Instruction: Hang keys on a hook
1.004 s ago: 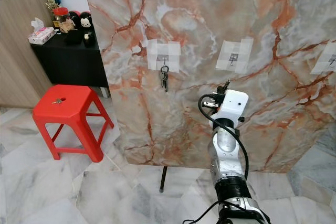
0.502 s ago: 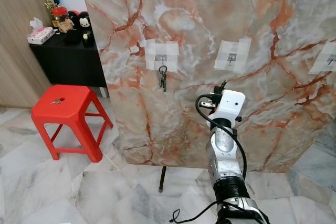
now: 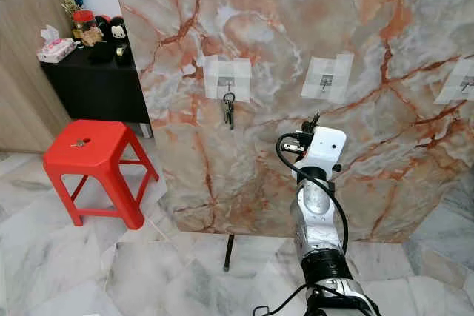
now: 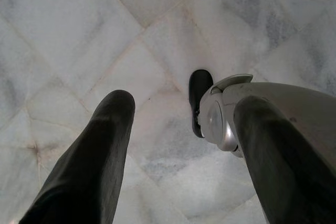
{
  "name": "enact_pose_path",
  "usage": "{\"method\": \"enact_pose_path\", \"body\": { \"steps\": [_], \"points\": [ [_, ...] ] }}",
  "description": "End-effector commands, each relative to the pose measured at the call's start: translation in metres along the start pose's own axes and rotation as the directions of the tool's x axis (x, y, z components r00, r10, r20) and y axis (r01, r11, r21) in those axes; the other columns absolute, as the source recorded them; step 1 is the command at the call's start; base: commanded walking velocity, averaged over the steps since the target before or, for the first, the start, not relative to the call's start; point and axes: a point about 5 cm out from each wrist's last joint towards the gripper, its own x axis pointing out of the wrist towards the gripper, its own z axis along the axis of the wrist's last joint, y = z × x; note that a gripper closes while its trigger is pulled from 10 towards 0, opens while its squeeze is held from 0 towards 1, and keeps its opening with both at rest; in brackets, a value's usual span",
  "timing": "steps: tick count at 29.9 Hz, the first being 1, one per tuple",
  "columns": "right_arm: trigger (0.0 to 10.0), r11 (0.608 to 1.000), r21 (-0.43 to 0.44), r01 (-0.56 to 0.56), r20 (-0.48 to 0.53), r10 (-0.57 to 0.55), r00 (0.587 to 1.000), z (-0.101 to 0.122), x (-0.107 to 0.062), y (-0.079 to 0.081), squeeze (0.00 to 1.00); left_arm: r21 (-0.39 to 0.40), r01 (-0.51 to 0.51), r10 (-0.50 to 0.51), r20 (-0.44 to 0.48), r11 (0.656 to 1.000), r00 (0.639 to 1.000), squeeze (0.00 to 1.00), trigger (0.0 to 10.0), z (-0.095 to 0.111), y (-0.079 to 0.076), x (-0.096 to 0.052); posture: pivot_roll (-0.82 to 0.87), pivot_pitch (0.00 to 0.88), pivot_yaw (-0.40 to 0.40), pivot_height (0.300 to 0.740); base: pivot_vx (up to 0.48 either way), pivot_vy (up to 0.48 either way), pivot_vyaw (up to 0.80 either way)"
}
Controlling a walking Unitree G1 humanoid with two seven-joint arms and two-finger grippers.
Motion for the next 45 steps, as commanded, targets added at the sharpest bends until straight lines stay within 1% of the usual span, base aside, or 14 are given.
{"method": "enact_pose_path", "body": {
  "steps": [1, 9, 13, 19, 21, 23, 25, 29, 36, 39, 41, 43, 44, 45],
  "points": [
    [10.0, 1.0, 0.007, -0.005, 0.019, 0.005, 1.0, 0.006, 0.004, 0.003, 0.0, 0.027, -0.003, 0.003, -0.001, 1.0, 1.0, 0.0, 10.0, -0.001, 0.0, 0.0, -0.02, 0.0, -0.01, 0.74, 0.0, 0.0, 0.0],
    [10.0, 1.0, 0.007, -0.005, 0.019, 0.005, 1.0, 0.006, 0.004, 0.003, 0.0, 0.027, -0.003, 0.003, -0.001, 1.0, 1.0, 0.0, 10.0, -0.001, 0.0, 0.0, -0.02, 0.0, -0.01, 0.74, 0.0, 0.0, 0.0],
    [10.0, 0.999, 0.051, -0.003, 0.013, 0.002, 1.0, 0.007, 0.007, 0.006, 0.0, 0.031, 0.003, -0.004, 0.015, 1.0, 1.0, 0.0, 10.0, 0.01, 0.008, 0.002, -0.01, 0.0, -0.015, 0.74, 0.319, 0.0, 0.0],
    [10.0, 0.999, 0.051, -0.004, 0.013, 0.004, 1.0, 0.007, 0.007, 0.006, 0.0, 0.028, 0.008, -0.008, 0.015, 1.0, 1.0, 0.0, 10.0, 0.01, 0.008, 0.002, -0.01, 0.0, -0.016, 0.74, 0.359, 0.0, 0.0],
    [10.0, 0.999, 0.051, -0.005, 0.013, 0.004, 1.0, 0.007, 0.007, 0.006, 0.0, 0.024, 0.003, -0.004, 0.011, 1.0, 1.0, 0.0, 10.0, 0.007, 0.011, 0.001, -0.01, 0.0, -0.016, 0.74, 0.394, 0.0, 0.0],
    [10.0, 0.999, 0.053, -0.004, 0.014, 0.004, 1.0, 0.008, 0.007, 0.006, 0.0, 0.022, -0.003, 0.003, 0.003, 1.0, 1.0, 0.0, 10.0, 0.001, 0.017, -0.002, -0.01, 0.0, -0.016, 0.74, 0.39, 0.0, 0.0],
    [10.0, 0.999, 0.053, -0.003, 0.015, 0.003, 1.0, 0.008, 0.007, 0.006, 0.0, 0.022, -0.006, 0.006, -0.001, 1.0, 1.0, 0.0, 10.0, -0.001, 0.02, -0.003, -0.01, 0.0, -0.017, 0.74, 0.317, 0.0, 0.0],
    [10.0, 0.998, 0.055, -0.003, 0.017, 0.002, 1.0, 0.007, 0.006, 0.006, 0.0, 0.02, -0.014, 0.014, -0.013, 1.0, 1.0, 0.0, 10.0, -0.01, 0.027, -0.006, -0.01, 0.0, -0.017, 0.74, 0.0, 0.0, 0.0],
    [10.0, 0.998, 0.062, -0.011, 0.016, 0.01, 1.0, 0.005, 0.003, 0.01, 0.0, 0.012, -0.018, 0.019, -0.017, 1.0, 1.0, 0.0, 10.0, -0.015, 0.033, -0.009, -0.01, 0.0, -0.018, 0.74, 0.0, 0.0, 0.0],
    [10.0, 0.998, 0.066, -0.015, 0.015, 0.014, 1.0, 0.004, 0.002, 0.012, 0.0, 0.012, -0.016, 0.016, -0.017, 1.0, 1.0, 0.0, 10.0, -0.015, 0.033, -0.009, -0.01, 0.0, -0.017, 0.74, 0.0, 0.0, 0.0],
    [10.0, 0.997, 0.069, -0.02, 0.015, 0.019, 1.0, 0.003, 0.0, 0.015, 0.0, 0.014, -0.009, 0.01, -0.013, 1.0, 1.0, 0.0, 10.0, -0.013, 0.029, -0.008, -0.01, 0.0, -0.016, 0.74, 0.0, 0.0, 0.0],
    [10.0, 0.997, 0.07, -0.025, 0.017, 0.024, 1.0, 0.003, -0.002, 0.018, 0.0, 0.016, -0.003, 0.003, -0.008, 1.0, 1.0, 0.0, 10.0, -0.011, 0.025, -0.007, -0.01, 0.0, -0.015, 0.74, 0.0, 0.0, 0.0],
    [10.0, 0.997, 0.067, -0.032, 0.028, 0.03, 0.999, 0.003, -0.004, 0.02, 0.0, 0.018, 0.006, -0.006, -0.003, 1.0, 1.0, 0.0, 10.0, -0.009, 0.018, -0.005, -0.01, 0.0, -0.015, 0.74, 0.0, 0.0, 0.0],
    [10.0, 0.998, 0.06, -0.036, 0.034, 0.034, 0.999, 0.004, -0.005, 0.021, 0.0, 0.019, 0.009, -0.009, 0.0, 1.0, 1.0, 0.0, 10.0, -0.007, 0.015, -0.004, -0.01, 0.0, -0.015, 0.74, 0.0, 0.0, 0.0]
  ]
}}
